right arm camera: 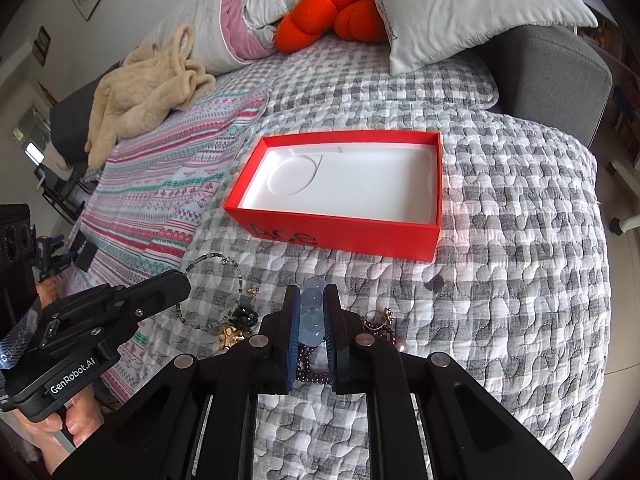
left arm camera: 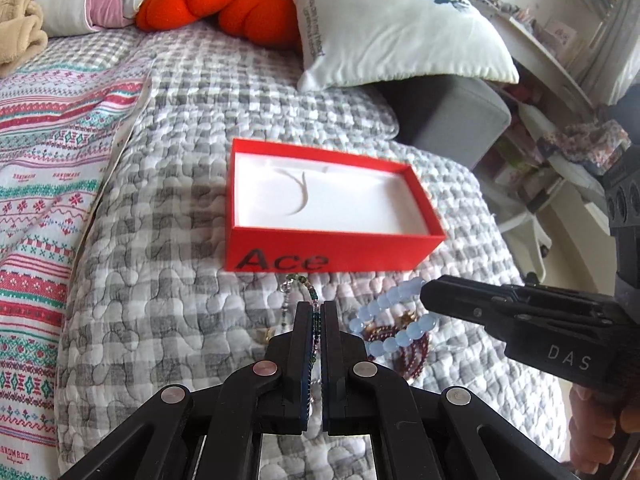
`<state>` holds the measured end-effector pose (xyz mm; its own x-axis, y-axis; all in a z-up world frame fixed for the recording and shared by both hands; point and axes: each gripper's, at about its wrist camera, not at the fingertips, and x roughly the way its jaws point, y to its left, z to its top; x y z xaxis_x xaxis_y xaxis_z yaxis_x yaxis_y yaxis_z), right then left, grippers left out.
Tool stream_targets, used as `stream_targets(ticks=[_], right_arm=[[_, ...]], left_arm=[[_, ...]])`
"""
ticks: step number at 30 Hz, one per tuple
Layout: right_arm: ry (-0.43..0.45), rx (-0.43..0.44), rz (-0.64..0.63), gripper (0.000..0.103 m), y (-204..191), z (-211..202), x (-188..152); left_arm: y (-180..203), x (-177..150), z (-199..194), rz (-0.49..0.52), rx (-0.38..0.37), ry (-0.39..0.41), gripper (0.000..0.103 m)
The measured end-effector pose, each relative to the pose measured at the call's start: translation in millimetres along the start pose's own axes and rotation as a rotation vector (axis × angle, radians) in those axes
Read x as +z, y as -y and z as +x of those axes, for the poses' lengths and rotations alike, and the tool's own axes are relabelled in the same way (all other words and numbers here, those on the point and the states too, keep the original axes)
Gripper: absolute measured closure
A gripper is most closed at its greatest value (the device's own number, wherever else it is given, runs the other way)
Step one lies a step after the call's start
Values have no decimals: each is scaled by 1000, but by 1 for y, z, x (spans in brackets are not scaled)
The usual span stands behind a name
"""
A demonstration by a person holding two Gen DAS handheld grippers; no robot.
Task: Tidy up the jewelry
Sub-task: 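Grasp the light-blue bead bracelet with the right tool while the left grasps the green-beaded bangle, then lower both bracelets into the red Ace box and open both tools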
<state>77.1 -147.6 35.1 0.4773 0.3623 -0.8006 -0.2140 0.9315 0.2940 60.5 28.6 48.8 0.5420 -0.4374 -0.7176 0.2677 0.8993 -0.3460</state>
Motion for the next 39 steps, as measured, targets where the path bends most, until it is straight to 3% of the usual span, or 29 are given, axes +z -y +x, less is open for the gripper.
stream_targets(ticks=[9,19,32,39], right_arm=[[122,16,72,91,9,-25,27],[212,0,107,91,21,-34,57],[235,34,72,91,8,-11,76],[174,-65,88,91,31,17,72]], left_arm=[[0,35,4,-94,-42,103,103],[9,66,44,-139,-127,111,103],[-16,58,80,-75,78,55,103],[-17,60,90,-33,149,58,103]])
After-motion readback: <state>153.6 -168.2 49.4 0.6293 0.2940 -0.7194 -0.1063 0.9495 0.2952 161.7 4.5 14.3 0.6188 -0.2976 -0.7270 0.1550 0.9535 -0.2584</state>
